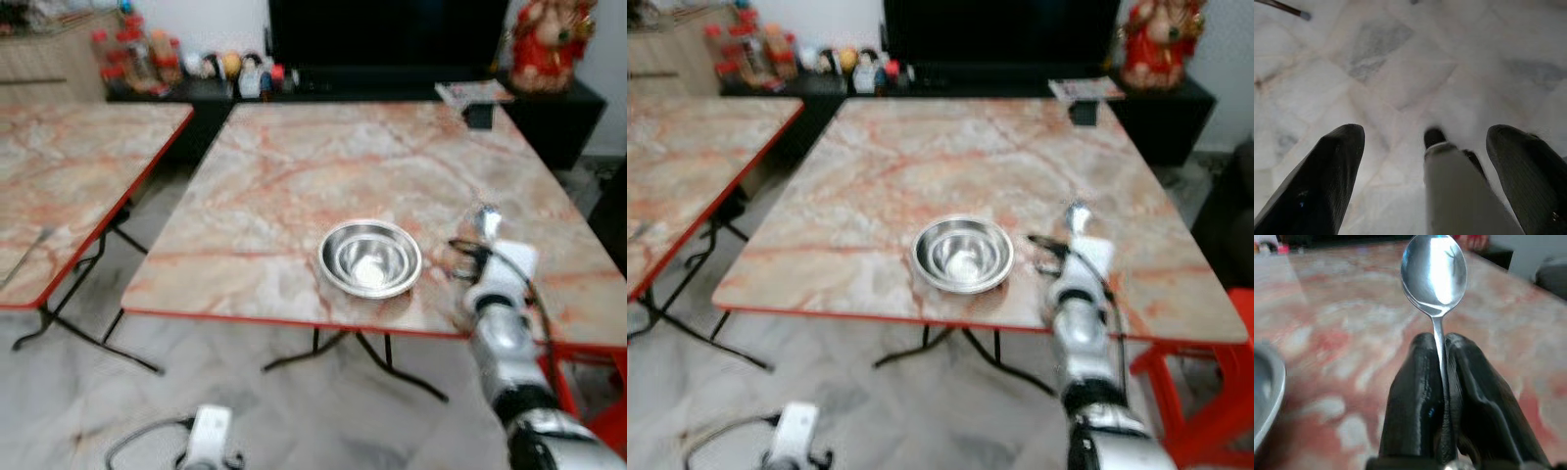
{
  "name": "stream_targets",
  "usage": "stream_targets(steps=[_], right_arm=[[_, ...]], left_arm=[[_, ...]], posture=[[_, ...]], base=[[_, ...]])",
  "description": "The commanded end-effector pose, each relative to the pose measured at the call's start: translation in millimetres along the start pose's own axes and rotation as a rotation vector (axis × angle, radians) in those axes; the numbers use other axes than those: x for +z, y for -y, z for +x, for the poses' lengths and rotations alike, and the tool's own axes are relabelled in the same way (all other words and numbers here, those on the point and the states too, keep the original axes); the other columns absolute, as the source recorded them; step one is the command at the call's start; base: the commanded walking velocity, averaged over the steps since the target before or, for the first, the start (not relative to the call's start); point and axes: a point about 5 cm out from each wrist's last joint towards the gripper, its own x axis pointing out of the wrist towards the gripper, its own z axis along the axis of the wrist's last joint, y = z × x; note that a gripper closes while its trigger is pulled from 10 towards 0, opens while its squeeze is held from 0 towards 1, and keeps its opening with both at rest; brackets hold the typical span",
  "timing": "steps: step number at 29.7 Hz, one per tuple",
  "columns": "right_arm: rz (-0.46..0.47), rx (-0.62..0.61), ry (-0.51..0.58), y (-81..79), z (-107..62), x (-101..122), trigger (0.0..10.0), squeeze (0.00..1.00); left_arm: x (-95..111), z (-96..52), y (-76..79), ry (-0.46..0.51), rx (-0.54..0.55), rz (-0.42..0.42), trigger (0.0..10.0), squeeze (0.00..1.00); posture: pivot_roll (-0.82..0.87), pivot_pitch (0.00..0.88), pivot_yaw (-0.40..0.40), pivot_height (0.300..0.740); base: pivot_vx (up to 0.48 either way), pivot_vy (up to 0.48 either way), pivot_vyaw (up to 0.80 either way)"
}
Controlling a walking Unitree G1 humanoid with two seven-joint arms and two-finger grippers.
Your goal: Setting the table
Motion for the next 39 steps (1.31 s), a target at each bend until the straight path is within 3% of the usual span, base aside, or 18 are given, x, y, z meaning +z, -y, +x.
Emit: stream_targets(steps=[1, 17, 23, 37, 39], right_arm=[[0.017, 0.031, 0.011, -12.9, 0.2, 2.7, 10.0, 0.00], [0.022, 0.039, 0.010, -15.5, 0.2, 2.7, 10.0, 0.00], [0.007, 0.054, -0.003, -16.3, -1.7, -1.1, 10.0, 0.00], [-0.024, 0.062, -0.075, -0.9, -12.2, -21.0, 10.0, 0.00], [-0.019, 0.066, -0.088, 7.3, -13.8, -24.4, 10.0, 0.00]], left_arm=[[-4.4, -0.7, -10.4, -0.017, 0.029, -0.002, 10.0, 0.00], [-5.0, -0.8, -11.1, -0.017, 0.032, -0.003, 10.0, 0.00], [-4.8, -0.8, -8.6, -0.015, 0.017, -0.013, 10.0, 0.00], [-8.7, -1.4, -7.8, -0.023, 0.013, -0.011, 10.0, 0.00], [-8.4, -1.4, -7.0, -0.022, 0.006, -0.007, 10.0, 0.00]], posture=[[-0.09, 0.000, 0.000, 0.740], [-0.09, 0.000, 0.001, 0.740], [-0.08, 0.000, -0.002, 0.740], [-0.09, 0.000, -0.002, 0.740], [-0.09, 0.000, 0.002, 0.740]], base=[[0.270, 0.000, 0.00], [0.265, 0.000, 0.00], [0.000, 0.000, 0.00], [0.000, 0.000, 0.00], [0.000, 0.000, 0.00]])
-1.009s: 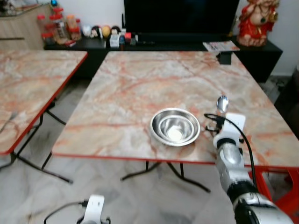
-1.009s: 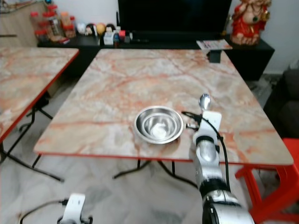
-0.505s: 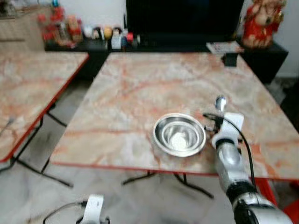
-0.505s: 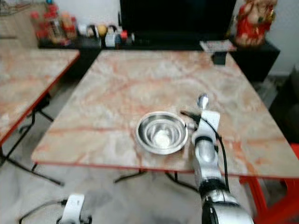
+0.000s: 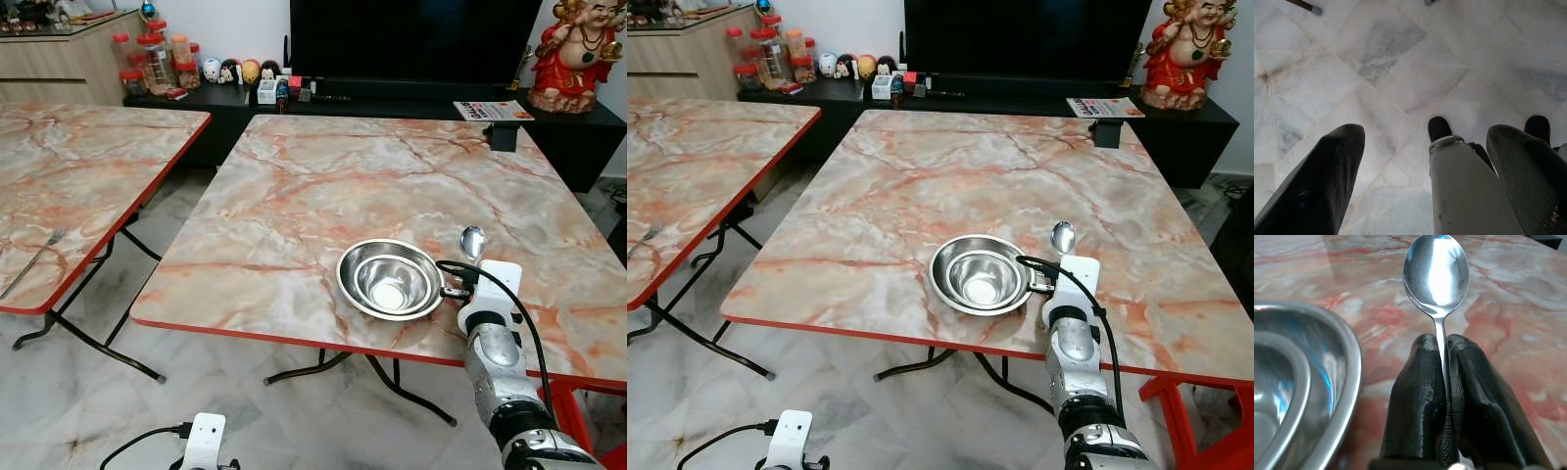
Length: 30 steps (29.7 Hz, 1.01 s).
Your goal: Setting the table
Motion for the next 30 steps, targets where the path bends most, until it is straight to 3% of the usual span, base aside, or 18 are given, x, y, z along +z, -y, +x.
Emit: stream_targets(steps=[1, 13, 19, 30], right_arm=[[0.008, -0.015, 0.000, 14.5, 0.0, 1.9, 10.0, 0.00], [-0.041, -0.013, -0.021, 33.2, 7.0, 13.7, 10.0, 0.00], [-0.077, 0.118, -0.079, 20.6, 6.7, 8.1, 10.0, 0.00], [-0.058, 0.089, -0.096, 6.5, 3.8, 0.7, 10.0, 0.00]], left_arm=[[-1.8, -0.2, 1.0, -0.007, -0.013, 0.006, 10.0, 0.00], [-2.9, -0.4, -0.7, -0.009, -0.017, 0.013, 10.0, 0.00], [-2.1, -0.3, -0.3, -0.007, -0.017, 0.007, 10.0, 0.00], [-2.8, -0.4, -1.5, -0.011, -0.013, 0.001, 10.0, 0.00]], posture=[[-0.09, 0.000, 0.005, 0.740], [-0.09, 0.000, 0.013, 0.740], [-0.09, 0.000, 0.010, 0.740], [-0.09, 0.000, 0.012, 0.740]], base=[[0.000, 0.000, 0.00], [0.000, 0.000, 0.00], [0.000, 0.000, 0.00], [0.000, 0.000, 0.00]])
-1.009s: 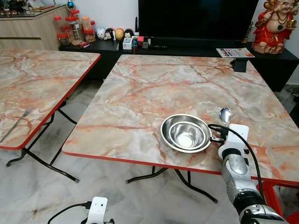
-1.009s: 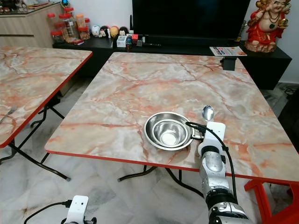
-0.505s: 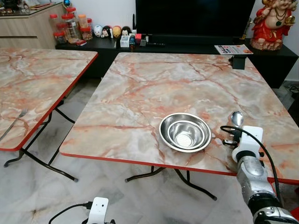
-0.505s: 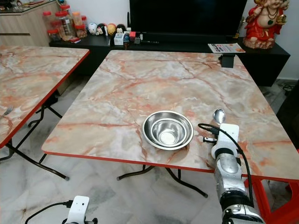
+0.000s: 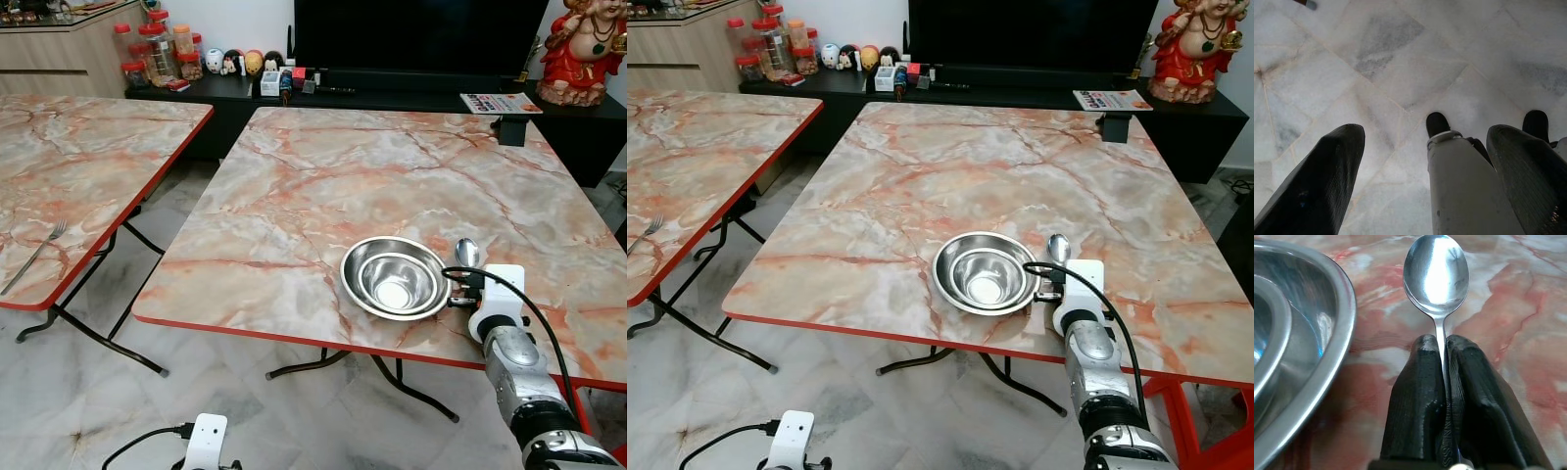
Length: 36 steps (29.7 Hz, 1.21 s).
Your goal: Setting the table
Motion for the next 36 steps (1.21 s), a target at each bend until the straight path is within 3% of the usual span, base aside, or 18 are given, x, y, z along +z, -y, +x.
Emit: stream_targets(steps=[1, 8, 26, 36], right_arm=[[0.004, -0.008, 0.003, -2.8, 0.6, 2.3, 10.0, 0.00], [0.011, -0.034, -0.018, -3.8, 0.1, -1.7, 10.0, 0.00], [0.010, -0.082, -0.064, 11.3, -4.2, -9.7, 10.0, 0.00], [0.029, -0.064, -0.070, 7.2, -5.1, -10.9, 10.0, 0.00]], left_arm=[[-1.9, -0.2, -2.3, -0.010, 0.002, -0.003, 10.0, 0.00], [0.2, 0.1, -3.2, -0.006, 0.001, -0.003, 10.0, 0.00], [-1.6, -0.1, -2.1, -0.013, -0.008, 0.000, 10.0, 0.00], [-0.9, 0.0, -1.9, -0.013, -0.010, 0.006, 10.0, 0.00]], posture=[[-0.09, 0.000, 0.014, 0.740], [-0.09, 0.000, 0.015, 0.740], [-0.09, 0.000, 0.017, 0.740], [-0.08, 0.000, 0.015, 0.740]], base=[[0.000, 0.000, 0.00], [0.000, 0.000, 0.00], [0.000, 0.000, 0.00], [0.000, 0.000, 0.00]])
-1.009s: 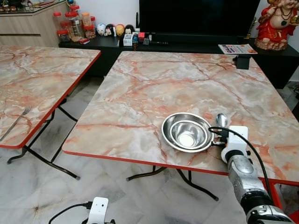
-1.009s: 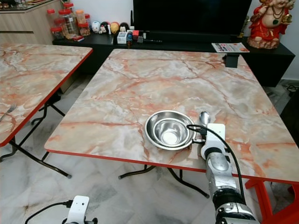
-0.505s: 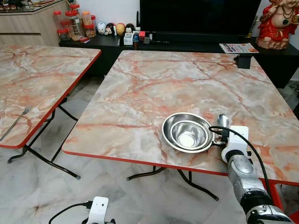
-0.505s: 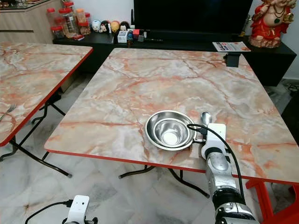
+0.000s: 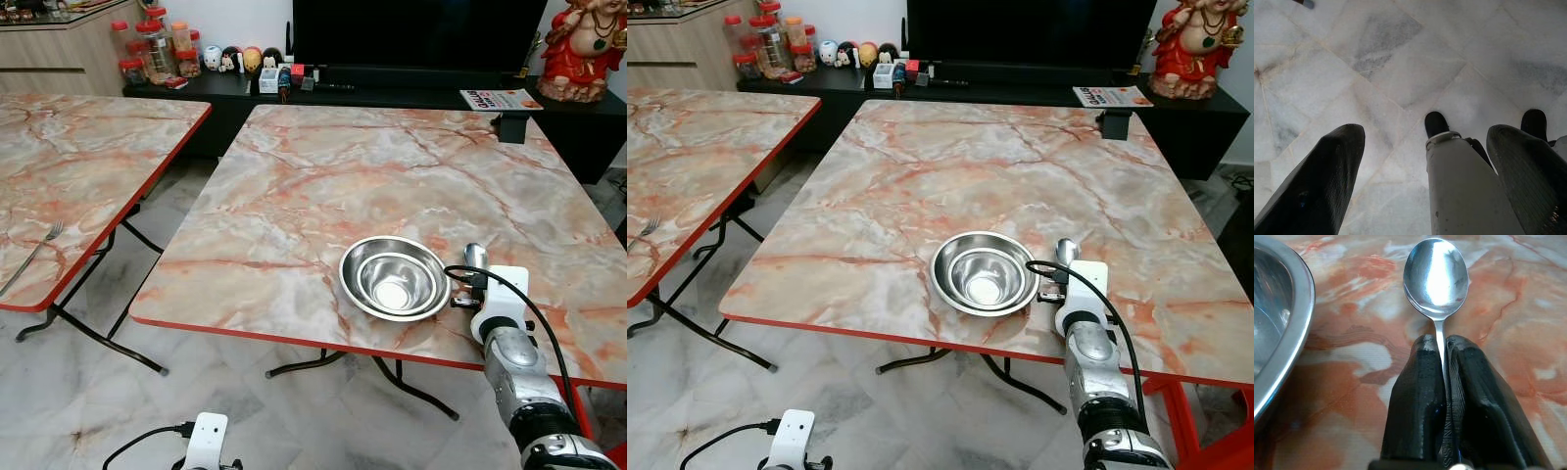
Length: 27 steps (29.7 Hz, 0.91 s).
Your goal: Setting the table
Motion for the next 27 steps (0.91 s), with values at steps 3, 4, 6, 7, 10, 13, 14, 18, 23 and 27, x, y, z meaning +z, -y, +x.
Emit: stream_targets(steps=[3, 4, 6, 7, 10, 13, 14, 18, 23, 27], right_arm=[[0.009, 0.017, -0.044, -3.4, -2.2, -9.3, 10.0, 0.00], [0.007, 0.030, -0.046, -5.4, -2.2, -9.5, 10.0, 0.00], [0.005, 0.038, -0.047, -6.6, -2.2, -9.7, 10.0, 0.00], [0.001, 0.044, -0.044, -7.4, -2.6, -9.4, 10.0, 0.00], [-0.001, 0.046, -0.046, -7.8, -3.1, -9.8, 10.0, 0.00], [-0.005, 0.049, -0.052, -7.4, -4.0, -11.9, 10.0, 0.00], [-0.004, 0.049, -0.052, -7.5, -4.0, -11.9, 10.0, 0.00], [-0.005, 0.048, -0.056, -7.1, -4.5, -12.9, 10.0, 0.00], [-0.002, 0.055, -0.053, -8.7, -4.8, -12.7, 10.0, 0.00], [0.000, 0.060, -0.054, -10.3, -4.6, -12.6, 10.0, 0.00]], left_arm=[[-1.7, -0.2, -2.6, -0.013, 0.000, 0.004, 10.0, 0.00], [-1.6, -0.2, -2.8, -0.013, 0.001, 0.004, 10.0, 0.00], [-1.7, -0.2, -2.9, -0.013, 0.002, 0.004, 10.0, 0.00], [-1.8, -0.2, -2.9, -0.013, 0.001, 0.004, 10.0, 0.00], [-1.9, -0.2, -2.9, -0.013, 0.001, 0.004, 10.0, 0.00], [-1.6, -0.2, -2.9, -0.013, 0.001, 0.006, 10.0, 0.00], [-1.6, -0.2, -3.1, -0.013, 0.001, 0.005, 10.0, 0.00], [0.1, 0.1, -3.0, -0.009, 0.001, 0.009, 10.0, 0.00], [1.1, 0.2, -3.0, -0.007, 0.001, 0.013, 10.0, 0.00], [1.2, 0.3, -3.3, -0.007, 0.001, 0.015, 10.0, 0.00]], posture=[[-0.08, 0.000, 0.014, 0.740], [-0.08, 0.000, 0.013, 0.740], [-0.08, 0.000, 0.013, 0.740], [-0.08, 0.000, 0.014, 0.740], [-0.08, 0.000, 0.013, 0.740], [-0.08, 0.000, 0.015, 0.740], [-0.08, 0.000, 0.015, 0.740], [-0.09, 0.000, 0.016, 0.740], [-0.08, 0.000, 0.016, 0.740], [-0.08, 0.000, 0.015, 0.740]], base=[[0.000, 0.000, 0.00], [0.000, 0.000, 0.00], [0.000, 0.000, 0.00], [0.000, 0.000, 0.00], [0.000, 0.000, 0.00], [0.000, 0.000, 0.00], [0.000, 0.000, 0.00], [0.000, 0.000, 0.00], [0.000, 0.000, 0.00], [0.000, 0.000, 0.00]])
